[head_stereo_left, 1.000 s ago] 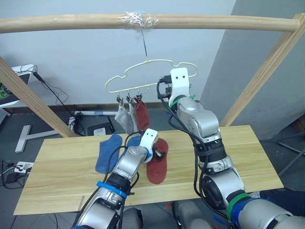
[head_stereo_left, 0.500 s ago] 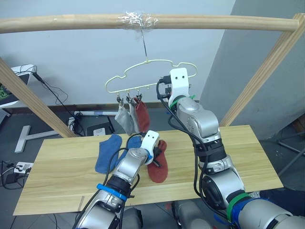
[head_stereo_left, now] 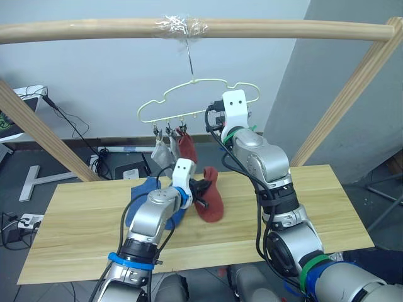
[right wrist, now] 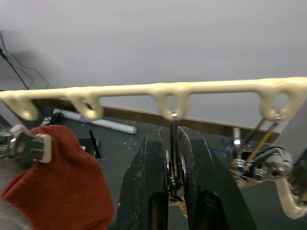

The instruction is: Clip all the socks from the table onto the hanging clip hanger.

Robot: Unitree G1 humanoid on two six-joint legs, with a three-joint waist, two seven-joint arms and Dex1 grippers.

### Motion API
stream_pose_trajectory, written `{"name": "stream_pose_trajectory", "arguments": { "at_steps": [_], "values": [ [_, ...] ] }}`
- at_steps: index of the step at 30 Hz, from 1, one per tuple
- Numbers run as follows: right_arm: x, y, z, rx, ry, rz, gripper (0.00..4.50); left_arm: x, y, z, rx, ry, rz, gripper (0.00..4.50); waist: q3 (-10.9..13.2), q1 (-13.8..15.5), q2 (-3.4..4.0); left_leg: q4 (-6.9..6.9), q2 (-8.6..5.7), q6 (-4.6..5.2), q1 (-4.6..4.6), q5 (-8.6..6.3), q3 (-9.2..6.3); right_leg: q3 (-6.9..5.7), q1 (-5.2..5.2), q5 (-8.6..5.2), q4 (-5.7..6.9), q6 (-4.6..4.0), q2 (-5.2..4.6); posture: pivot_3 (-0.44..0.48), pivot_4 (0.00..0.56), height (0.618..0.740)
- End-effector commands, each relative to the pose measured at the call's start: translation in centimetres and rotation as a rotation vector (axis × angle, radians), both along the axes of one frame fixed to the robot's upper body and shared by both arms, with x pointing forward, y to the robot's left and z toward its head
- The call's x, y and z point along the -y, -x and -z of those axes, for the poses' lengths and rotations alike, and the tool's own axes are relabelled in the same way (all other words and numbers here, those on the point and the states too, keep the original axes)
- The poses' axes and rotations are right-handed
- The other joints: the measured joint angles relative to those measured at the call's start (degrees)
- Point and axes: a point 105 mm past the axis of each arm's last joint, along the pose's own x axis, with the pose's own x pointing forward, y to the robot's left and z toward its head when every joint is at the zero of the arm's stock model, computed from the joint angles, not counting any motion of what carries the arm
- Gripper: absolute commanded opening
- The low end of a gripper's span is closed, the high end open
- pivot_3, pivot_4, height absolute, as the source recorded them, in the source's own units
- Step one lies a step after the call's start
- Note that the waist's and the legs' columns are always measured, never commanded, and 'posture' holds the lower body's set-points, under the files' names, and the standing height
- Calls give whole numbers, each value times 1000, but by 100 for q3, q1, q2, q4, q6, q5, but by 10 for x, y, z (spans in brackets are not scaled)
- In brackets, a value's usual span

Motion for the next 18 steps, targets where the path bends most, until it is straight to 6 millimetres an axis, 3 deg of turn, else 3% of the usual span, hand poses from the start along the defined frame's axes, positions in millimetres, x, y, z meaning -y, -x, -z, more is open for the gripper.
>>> {"name": "stream_pose_trajectory", "arguments": {
  "at_steps": [1, 7, 18],
  "values": [
    [-12, 8, -22, 50, -69, -75, 70, 5, -1, -37, 78, 96, 24, 32, 0, 0, 0, 0, 0, 0, 0, 0, 0, 0, 0, 0, -1, 0, 0, -165, 175, 740],
    [-15, 11, -23, 17, -109, -116, 70, 7, 0, -64, 109, 205, 63, 32, 0, -1, 0, 0, 0, 0, 0, 0, -1, -1, 0, 0, -1, 0, 1, -169, 175, 740],
    [-18, 13, -21, -8, -102, -134, 70, 6, -8, -78, 136, 245, 72, 32, 0, -1, 0, 1, -2, 0, 0, 0, 0, 0, 0, 0, -3, 0, 2, -167, 174, 740]
  ]
}}
